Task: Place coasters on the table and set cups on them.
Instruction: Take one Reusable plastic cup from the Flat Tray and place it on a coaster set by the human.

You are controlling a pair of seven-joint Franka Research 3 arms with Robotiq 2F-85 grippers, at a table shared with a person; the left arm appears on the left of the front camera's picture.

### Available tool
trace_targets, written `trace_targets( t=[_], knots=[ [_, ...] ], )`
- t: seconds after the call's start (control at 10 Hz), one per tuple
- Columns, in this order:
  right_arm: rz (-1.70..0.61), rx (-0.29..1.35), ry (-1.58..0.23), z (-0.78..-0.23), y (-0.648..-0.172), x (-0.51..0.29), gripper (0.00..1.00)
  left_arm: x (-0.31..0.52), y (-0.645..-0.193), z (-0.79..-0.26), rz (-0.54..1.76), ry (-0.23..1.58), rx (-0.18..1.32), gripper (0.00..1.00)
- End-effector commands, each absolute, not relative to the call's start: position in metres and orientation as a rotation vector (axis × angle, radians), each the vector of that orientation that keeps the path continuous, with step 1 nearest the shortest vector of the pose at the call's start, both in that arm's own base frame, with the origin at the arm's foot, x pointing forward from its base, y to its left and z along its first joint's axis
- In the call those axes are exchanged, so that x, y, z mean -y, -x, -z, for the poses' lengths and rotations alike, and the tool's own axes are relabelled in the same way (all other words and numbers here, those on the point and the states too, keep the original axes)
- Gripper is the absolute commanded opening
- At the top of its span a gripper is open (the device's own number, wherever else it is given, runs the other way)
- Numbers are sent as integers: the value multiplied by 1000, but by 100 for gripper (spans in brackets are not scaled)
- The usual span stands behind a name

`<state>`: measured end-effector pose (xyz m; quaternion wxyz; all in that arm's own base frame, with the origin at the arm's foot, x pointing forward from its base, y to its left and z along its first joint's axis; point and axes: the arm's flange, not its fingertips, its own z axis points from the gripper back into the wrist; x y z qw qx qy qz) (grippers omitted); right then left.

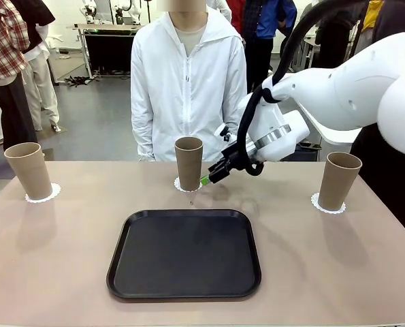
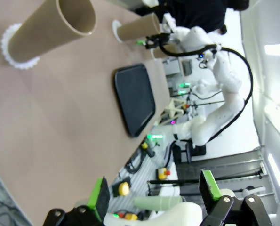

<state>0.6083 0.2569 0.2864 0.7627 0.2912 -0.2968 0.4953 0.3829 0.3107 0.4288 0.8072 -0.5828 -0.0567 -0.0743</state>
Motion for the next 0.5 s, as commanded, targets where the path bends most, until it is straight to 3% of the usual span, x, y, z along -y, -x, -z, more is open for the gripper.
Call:
trace_targets(
  t=[0.0,0.4],
  knots=[
    [-906,537,-411,-338,-577,-264,100,-310,-383,-432,146,1243,121,100],
    [-755,373,-122,-414,-543,-266,100,-310,-383,-432,146,1243,121,100]
  ],
)
